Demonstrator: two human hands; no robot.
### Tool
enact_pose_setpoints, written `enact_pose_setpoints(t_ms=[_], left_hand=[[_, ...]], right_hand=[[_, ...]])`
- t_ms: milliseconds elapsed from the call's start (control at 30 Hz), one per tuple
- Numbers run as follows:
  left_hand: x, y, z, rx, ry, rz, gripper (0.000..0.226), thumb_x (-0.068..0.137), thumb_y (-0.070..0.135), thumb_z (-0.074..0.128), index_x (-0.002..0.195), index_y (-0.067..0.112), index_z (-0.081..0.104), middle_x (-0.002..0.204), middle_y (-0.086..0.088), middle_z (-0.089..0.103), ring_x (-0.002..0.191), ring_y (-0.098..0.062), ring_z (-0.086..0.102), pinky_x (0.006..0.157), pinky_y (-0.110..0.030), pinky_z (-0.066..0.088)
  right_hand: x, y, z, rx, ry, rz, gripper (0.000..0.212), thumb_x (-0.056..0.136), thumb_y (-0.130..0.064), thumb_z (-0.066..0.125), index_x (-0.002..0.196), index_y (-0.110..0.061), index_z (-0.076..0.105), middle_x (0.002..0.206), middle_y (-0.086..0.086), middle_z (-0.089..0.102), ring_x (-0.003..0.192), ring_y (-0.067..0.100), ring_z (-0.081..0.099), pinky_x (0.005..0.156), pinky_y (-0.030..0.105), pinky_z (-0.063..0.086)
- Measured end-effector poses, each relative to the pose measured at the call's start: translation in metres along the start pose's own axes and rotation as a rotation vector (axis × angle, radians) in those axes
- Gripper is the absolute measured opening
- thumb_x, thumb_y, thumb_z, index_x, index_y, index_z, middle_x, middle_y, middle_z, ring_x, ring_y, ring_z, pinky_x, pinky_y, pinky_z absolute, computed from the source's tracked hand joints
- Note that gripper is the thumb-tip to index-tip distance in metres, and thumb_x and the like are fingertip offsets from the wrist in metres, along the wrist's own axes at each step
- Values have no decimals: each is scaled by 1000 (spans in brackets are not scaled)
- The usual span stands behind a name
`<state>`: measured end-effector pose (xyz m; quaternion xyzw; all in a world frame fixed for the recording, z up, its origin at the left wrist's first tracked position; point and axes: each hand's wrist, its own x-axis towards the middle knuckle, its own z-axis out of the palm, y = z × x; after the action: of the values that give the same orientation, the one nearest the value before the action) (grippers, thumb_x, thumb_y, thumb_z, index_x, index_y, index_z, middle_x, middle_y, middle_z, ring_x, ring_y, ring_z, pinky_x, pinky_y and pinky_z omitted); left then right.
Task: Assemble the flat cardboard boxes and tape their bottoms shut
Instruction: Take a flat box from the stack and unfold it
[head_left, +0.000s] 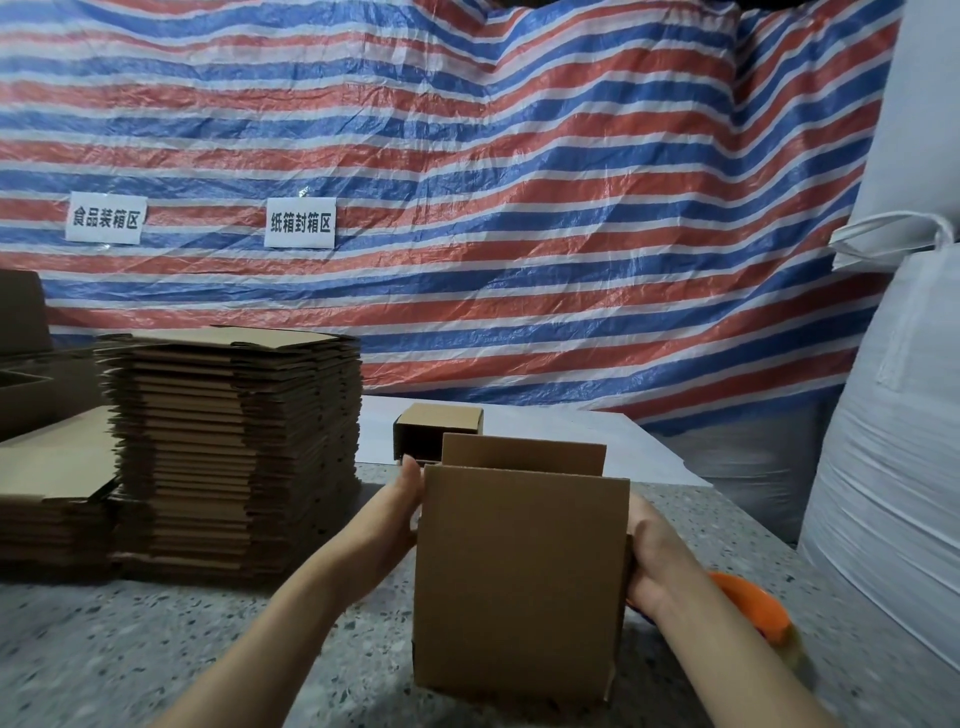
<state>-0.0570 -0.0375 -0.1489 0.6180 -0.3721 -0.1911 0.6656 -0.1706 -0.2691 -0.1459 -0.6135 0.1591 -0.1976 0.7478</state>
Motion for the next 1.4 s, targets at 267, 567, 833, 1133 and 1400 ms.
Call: enact_pose_setpoints(t_ms=[267, 567, 833, 1133, 1400], left_hand=[[9, -4, 11, -7, 302, -4, 11, 90, 30, 67, 96, 25, 75, 94, -2, 72, 81, -13, 66, 62, -22, 50], [13, -4, 20, -172, 351, -12, 51, 94, 17, 58, 131, 46, 40, 119, 0, 57, 86, -23, 67, 58, -29, 54], [11, -1, 28, -206, 294, 14, 40, 97, 13, 52, 121, 46, 53, 115, -2, 64, 83, -23, 65, 59, -31, 54], [8, -10, 25, -193, 373, -11, 8, 92, 26, 64, 84, 26, 64, 89, -6, 61, 74, -18, 55, 59, -31, 44], [9, 0, 20, 38, 377, -1, 4, 94, 23, 62, 93, 21, 66, 110, 0, 64, 97, -19, 60, 75, -30, 46]], right_hand=[[2, 6, -6, 141, -56, -30, 42, 103, -39, 47, 108, -9, 76, 99, 19, 76, 84, 33, 76, 63, 39, 60], [-9, 5, -7, 135, -204, -90, 40, 82, -30, 66, 121, -20, 70, 114, 19, 73, 99, 32, 74, 69, 39, 61], [-9, 3, -9, 141, -221, -127, 36, 101, -21, 51, 119, -52, 55, 108, 1, 77, 102, 29, 74, 70, 39, 62], [-10, 12, -8, 113, -134, -167, 38, 78, -38, 69, 104, -10, 67, 93, 12, 71, 77, 24, 68, 62, 36, 57], [-8, 12, -7, 60, -45, -179, 21, 98, -25, 58, 106, -9, 69, 101, 17, 69, 84, 28, 65, 62, 37, 54]])
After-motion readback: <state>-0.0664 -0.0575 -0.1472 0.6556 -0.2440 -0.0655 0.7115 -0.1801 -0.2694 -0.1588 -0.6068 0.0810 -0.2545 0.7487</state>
